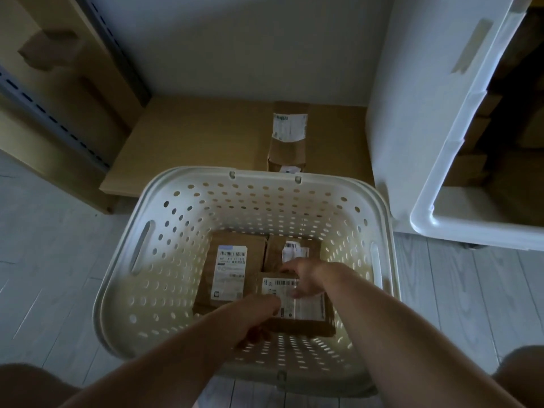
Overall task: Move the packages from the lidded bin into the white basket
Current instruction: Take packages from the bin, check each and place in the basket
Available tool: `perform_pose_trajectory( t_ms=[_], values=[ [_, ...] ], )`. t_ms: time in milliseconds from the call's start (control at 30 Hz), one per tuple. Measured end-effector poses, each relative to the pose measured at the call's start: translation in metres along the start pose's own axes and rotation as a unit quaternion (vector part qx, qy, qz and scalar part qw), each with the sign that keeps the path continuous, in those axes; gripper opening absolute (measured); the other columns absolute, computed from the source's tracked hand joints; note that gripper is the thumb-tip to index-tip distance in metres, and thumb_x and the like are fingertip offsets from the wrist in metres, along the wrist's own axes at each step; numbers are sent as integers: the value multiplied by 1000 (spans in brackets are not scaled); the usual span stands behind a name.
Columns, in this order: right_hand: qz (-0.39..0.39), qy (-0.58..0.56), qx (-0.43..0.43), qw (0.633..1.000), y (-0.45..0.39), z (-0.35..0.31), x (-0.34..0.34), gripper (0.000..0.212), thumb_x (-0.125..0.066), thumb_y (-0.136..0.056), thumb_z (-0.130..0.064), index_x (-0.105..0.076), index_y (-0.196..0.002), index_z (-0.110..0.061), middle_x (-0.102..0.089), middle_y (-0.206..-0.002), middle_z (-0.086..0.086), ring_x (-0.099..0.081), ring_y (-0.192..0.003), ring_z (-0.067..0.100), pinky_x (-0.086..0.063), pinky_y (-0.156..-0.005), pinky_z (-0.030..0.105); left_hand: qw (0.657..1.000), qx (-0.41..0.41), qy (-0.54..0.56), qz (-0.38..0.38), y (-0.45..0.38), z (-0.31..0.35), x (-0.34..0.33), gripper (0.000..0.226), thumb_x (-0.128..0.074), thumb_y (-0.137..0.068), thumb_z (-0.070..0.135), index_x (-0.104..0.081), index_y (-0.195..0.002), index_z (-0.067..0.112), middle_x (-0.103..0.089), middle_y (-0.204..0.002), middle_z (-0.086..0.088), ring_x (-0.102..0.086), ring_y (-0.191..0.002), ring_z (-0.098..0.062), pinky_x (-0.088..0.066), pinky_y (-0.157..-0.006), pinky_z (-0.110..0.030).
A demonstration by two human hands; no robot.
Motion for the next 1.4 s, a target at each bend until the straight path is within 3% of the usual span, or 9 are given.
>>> perform_pose_trajectory(
  t_ms=[167, 300, 500, 700, 900, 1000, 1200, 1333, 1400],
  values=[
    [17, -4, -5, 1000, -8, 3, -6, 59, -64, -97, -13, -43, -150, -28, -54, -145, 5, -55, -130, 27, -46, -108, 40, 983, -73, -167, 39, -19, 12, 5, 36, -49, -105, 38, -56, -129, 13, -62, -103, -1, -60, -85, -12, -52, -72, -22],
    [44, 2, -21, 999, -7, 11, -5, 53, -65, -97, -22, -46, -146, -24, -55, -144, 8, -56, -128, 29, -46, -108, 44, 953, -118, -262, 99, -25, 17, 21, 36, -54, -97, 42, -61, -126, 21, -67, -115, 3, -63, -101, -12, -54, -92, -30],
    [101, 104, -20, 989, 16, 12, 6, 65, -63, -98, -36, -32, -154, -23, -45, -152, 13, -48, -135, 35, -43, -110, 48, 865, -209, -398, 222, 14, 51, 45, 33, -44, -101, 41, -59, -117, 17, -69, -112, 0, -68, -98, -19, -61, -82, -37],
    [177, 88, 24, 980, 58, -9, 35, 69, -66, -97, -30, -31, -156, -25, -38, -159, 7, -42, -143, 31, -40, -113, 45, 860, -313, -305, 265, 74, 80, 58, 23, -43, -103, 38, -55, -91, 23, -65, -89, 5, -66, -84, -16, -59, -81, -38],
    [232, 94, 89, 964, 132, -53, 74, 70, -60, -98, -31, -24, -157, -29, -37, -159, 4, -40, -143, 29, -40, -112, 44, 817, -441, -208, 310, 174, 119, 87, 27, -45, -107, 32, -62, -123, 17, -69, -113, 4, -66, -85, -10, -55, -77, -27],
    [269, 84, 132, 950, 177, -69, 92, 66, -61, -98, -36, -28, -155, -37, -36, -160, -4, -40, -144, 23, -38, -112, 38, 781, -485, -216, 328, 208, 127, 92, 27, -45, -106, 25, -61, -126, 17, -68, -113, 4, -61, -83, -3, -42, -66, -9],
    [362, 23, 194, 912, 246, -70, 118, 67, -75, -88, -40, -42, -146, -41, -59, -139, -10, -55, -125, 14, -47, -99, 28, 727, -562, -217, 330, 260, 125, 99, 29, -46, -106, 33, -57, -132, 26, -56, -118, 18, -54, -107, 2, -40, -80, -10],
    [404, -25, 235, 884, 283, -65, 133, 64, -77, -87, -36, -44, -141, -47, -54, -122, -35, -53, -115, -6, -46, -94, 15, 697, -608, -199, 324, 292, 120, 104, 31, -45, -105, 39, -52, -135, 34, -52, -124, 25, -51, -119, 5, -46, -93, -23],
    [423, -51, 259, 867, 299, -67, 143, 65, -77, -87, -36, -44, -143, -46, -49, -122, -44, -46, -120, -18, -38, -98, 10, 679, -628, -180, 333, 306, 119, 108, 33, -45, -105, 39, -52, -137, 34, -52, -126, 30, -49, -123, 9, -43, -96, -19]
  ],
)
Point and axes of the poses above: each hand's wrist, its own y-axis away from the middle knuckle, its own x-axis out of the back of the hand, z = x × y, the point moved 10 cm from there along -y, towards the middle knuckle
